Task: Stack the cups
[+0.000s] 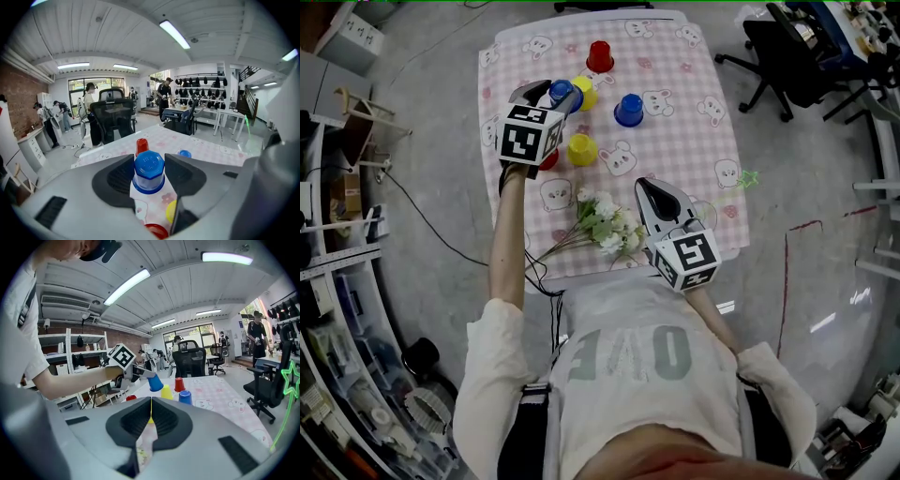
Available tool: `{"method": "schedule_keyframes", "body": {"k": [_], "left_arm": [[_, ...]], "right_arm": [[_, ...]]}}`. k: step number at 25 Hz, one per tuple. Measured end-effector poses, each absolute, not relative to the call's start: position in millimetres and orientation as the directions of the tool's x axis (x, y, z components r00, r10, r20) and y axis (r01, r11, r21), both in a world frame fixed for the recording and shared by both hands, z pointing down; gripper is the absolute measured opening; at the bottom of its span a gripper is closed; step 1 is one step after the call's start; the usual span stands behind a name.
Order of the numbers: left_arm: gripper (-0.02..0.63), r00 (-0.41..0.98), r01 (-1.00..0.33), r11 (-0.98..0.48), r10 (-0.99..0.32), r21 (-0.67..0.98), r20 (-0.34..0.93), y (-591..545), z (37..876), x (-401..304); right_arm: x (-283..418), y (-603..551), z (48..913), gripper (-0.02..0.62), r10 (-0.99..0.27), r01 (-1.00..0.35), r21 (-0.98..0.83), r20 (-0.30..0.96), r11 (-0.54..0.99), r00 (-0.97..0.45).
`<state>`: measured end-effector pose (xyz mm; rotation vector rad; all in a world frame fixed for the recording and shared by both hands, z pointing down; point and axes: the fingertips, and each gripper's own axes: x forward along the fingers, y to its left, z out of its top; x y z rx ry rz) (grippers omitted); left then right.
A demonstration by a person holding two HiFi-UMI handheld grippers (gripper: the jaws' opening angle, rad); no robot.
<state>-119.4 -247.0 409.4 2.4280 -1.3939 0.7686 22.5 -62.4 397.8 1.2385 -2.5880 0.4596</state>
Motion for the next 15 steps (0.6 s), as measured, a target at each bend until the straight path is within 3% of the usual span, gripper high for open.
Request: {"method": "schedule_keyframes", "body": {"k": [6, 15], "left_arm": [[0.219, 0.511, -0.766, -0.64, -0.664, -0.061, 0.546, -208, 394, -47], [0.219, 0.558, -0.676, -0.736, -0.545, -0.039, 0.625, -167, 451, 24]], "right_arm": [[30, -62, 396, 0.029, -0.73, -0.8, -0.181, 0.332, 0.572, -0.597], [40, -61, 399, 0.029, -0.746, -0.814, -0.197, 0.326, 0.547, -0.58]]}}
